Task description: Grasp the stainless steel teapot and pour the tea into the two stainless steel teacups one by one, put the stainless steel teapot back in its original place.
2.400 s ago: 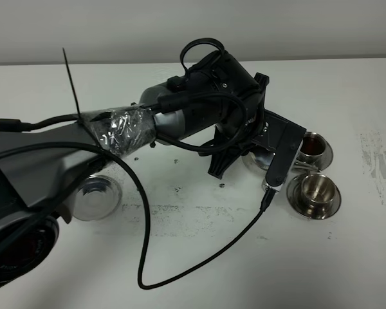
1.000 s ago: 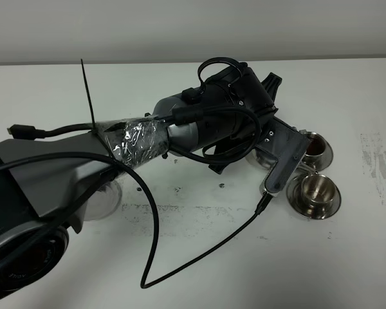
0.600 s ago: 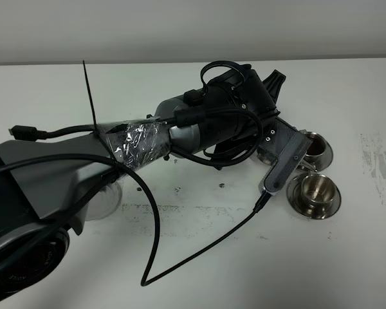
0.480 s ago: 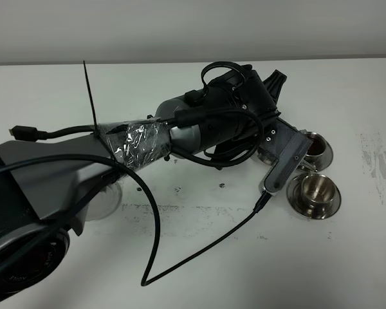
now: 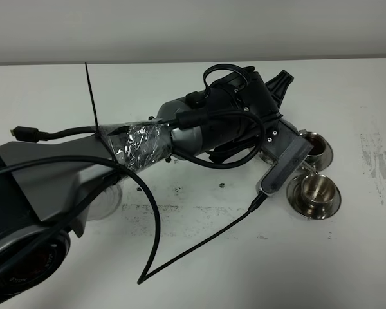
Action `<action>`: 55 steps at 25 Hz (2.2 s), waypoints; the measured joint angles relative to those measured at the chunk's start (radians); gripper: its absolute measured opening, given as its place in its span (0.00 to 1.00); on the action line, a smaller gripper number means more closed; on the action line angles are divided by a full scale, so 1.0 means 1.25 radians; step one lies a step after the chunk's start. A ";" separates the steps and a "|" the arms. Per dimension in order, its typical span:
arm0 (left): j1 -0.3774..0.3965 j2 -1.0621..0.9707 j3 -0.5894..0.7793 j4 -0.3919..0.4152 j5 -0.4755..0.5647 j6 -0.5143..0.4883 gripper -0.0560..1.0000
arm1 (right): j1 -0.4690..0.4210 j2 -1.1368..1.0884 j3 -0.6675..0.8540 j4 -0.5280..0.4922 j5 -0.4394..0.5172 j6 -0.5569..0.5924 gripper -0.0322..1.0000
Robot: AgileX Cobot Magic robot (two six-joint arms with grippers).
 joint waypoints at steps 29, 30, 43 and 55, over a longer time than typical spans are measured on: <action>-0.005 0.000 0.000 0.040 -0.046 0.033 0.23 | 0.000 0.000 0.000 0.000 0.000 0.000 0.52; -0.005 0.000 0.000 0.040 -0.047 0.033 0.23 | 0.000 0.000 0.000 0.000 0.000 0.000 0.52; -0.009 0.000 0.000 0.042 -0.049 0.072 0.23 | 0.000 0.000 0.000 0.000 0.000 0.000 0.52; -0.009 0.000 0.000 0.060 -0.055 0.095 0.23 | 0.000 0.000 0.000 0.000 0.000 0.000 0.52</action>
